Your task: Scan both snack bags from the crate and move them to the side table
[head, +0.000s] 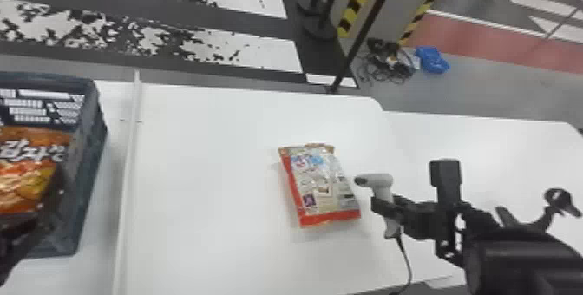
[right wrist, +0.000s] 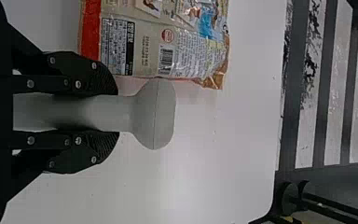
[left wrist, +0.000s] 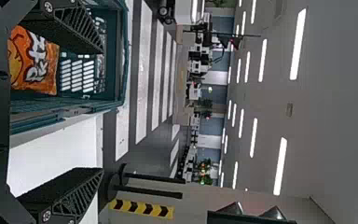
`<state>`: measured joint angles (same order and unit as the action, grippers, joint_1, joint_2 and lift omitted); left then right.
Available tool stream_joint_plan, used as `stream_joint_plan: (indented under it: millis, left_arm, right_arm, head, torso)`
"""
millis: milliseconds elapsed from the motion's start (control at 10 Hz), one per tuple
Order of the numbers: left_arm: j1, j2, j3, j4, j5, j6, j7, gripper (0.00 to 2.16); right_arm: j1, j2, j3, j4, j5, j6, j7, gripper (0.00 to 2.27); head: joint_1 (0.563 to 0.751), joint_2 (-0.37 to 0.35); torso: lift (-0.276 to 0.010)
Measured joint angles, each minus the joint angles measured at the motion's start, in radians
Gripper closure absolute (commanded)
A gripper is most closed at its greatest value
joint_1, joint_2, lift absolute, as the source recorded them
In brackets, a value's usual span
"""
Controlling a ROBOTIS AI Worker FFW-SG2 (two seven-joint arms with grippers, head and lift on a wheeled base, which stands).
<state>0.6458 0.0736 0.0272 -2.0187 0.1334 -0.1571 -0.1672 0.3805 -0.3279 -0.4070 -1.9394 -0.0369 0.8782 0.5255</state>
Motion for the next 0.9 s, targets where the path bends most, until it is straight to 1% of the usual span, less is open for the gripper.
stream_joint_plan:
  millis: [200,400,900]
  left_arm:
    - [0.000,0.000,-0.001,0.000,0.000,0.000,0.000,0.10]
    - [-0.001,0.000,-0.001,0.000,0.000,0.000,0.001,0.10]
    - [-0.003,0.002,-0.003,0.002,0.000,0.001,0.002,0.10]
  right_arm:
    - [0.011,0.014,0.008,-0.051,-0.003,0.037,0.017,2.25]
    - [0.017,0.019,0.021,-0.078,-0.003,0.054,0.021,2.25]
    - [0.006,0.020,0.049,-0.087,0.004,0.065,0.022,2.25]
  head:
    - [0.695,-0.312]
    - [0.695,-0.295]
    - [0.695,-0.271]
  torso:
    - [-0.075]
    - [-0.075]
    - [-0.075]
